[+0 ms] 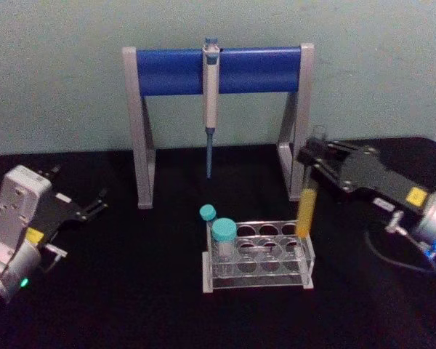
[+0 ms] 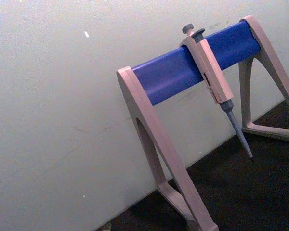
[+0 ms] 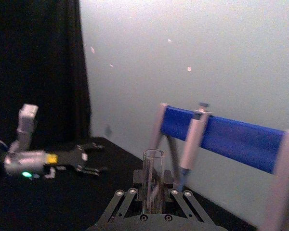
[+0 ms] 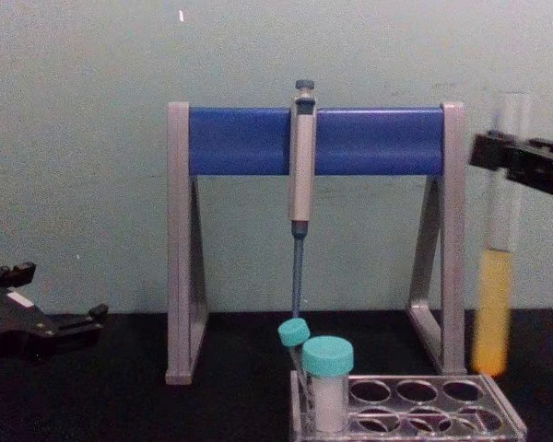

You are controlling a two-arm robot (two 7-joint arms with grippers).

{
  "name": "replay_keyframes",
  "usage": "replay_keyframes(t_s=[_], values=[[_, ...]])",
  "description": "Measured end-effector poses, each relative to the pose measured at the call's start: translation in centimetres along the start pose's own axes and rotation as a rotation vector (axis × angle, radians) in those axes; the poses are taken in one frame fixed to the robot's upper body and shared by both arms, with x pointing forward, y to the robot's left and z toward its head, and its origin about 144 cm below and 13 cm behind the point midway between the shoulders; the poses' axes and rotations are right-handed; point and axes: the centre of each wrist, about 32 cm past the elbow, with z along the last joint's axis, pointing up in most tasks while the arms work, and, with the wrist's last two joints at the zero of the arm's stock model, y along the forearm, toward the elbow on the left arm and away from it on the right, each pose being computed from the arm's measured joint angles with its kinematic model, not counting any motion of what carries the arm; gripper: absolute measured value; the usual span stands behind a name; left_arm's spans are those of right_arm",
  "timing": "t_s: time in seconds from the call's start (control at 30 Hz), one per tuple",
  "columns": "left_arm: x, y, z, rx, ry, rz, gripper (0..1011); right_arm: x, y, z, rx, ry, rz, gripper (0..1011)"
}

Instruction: Pick up the test tube from the test tube rack, shake it, then place it back into the test tube rack.

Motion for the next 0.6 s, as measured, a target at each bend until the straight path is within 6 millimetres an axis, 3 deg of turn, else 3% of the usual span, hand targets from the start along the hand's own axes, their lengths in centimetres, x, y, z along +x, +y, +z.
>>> replay_keyframes(t_s=[0.23,0.6], values=[[0.0,0.0,0.0,0.000,0.000,0.000,1001,-0.1,-1.7,1.3,-0.035,-0.119,-0.101,232],[0.0,0.0,0.0,0.000,0.000,0.000,1001,1.8,2.0,-0.2,0.019,-0.188,-0.174,232]])
